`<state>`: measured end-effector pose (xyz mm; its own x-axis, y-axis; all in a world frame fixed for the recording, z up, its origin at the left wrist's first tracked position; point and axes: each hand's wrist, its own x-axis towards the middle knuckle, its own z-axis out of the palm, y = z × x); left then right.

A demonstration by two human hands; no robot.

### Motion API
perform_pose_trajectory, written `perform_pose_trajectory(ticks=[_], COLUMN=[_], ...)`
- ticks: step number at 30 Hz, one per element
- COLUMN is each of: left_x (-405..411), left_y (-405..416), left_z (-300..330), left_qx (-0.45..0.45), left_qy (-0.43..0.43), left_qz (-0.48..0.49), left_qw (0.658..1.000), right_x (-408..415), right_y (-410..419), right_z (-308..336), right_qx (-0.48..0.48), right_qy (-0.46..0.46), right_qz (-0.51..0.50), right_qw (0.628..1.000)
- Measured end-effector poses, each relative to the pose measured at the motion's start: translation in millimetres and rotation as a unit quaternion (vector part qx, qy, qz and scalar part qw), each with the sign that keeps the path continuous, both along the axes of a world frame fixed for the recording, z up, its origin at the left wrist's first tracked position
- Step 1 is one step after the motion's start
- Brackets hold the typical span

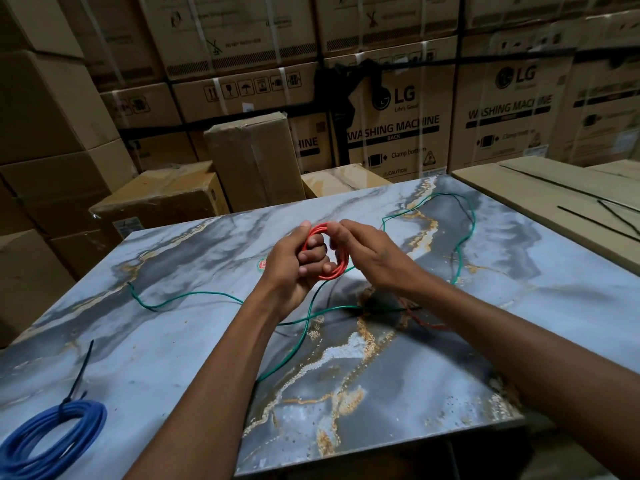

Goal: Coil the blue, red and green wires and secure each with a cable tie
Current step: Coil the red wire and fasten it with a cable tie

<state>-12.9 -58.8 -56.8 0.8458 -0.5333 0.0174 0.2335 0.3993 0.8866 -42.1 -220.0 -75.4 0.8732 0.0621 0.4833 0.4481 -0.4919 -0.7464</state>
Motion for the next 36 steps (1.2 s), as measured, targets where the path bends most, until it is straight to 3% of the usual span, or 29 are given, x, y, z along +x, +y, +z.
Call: perform_pose_trajectory(ticks=[6, 10, 15, 23, 32, 36], left_x=[6, 17, 31, 33, 27, 22], left_y=[6, 15, 21, 23, 16, 12], left_z=[6, 6, -5, -6, -5, -4], left_qx=[-0.043, -0.081, -0.075, -0.091, -0.022, 0.031], left_qy=[0.038, 0.073, 0.105, 0.116, 0.055, 0.005], left_qz=[0.086, 0.163, 0.235, 0.302, 0.305, 0.289], left_qw=[0.995, 0.981, 0.964, 0.942, 0.95, 0.957], right_x=[-6, -6, -2, -17, -23, -30], right_y=[-46, -67, -59, -19, -1, 7], right_z=[25, 31, 21, 13, 9, 12], right_qx=[0.019, -0.012, -0.245, -0.463, -0.52, -0.502], right_qy=[0.083, 0.057, -0.019, -0.092, -0.092, -0.123], right_qz=[0.03, 0.021, -0.055, -0.078, -0.055, -0.016], right_qw=[0.996, 0.998, 0.968, 0.878, 0.848, 0.856])
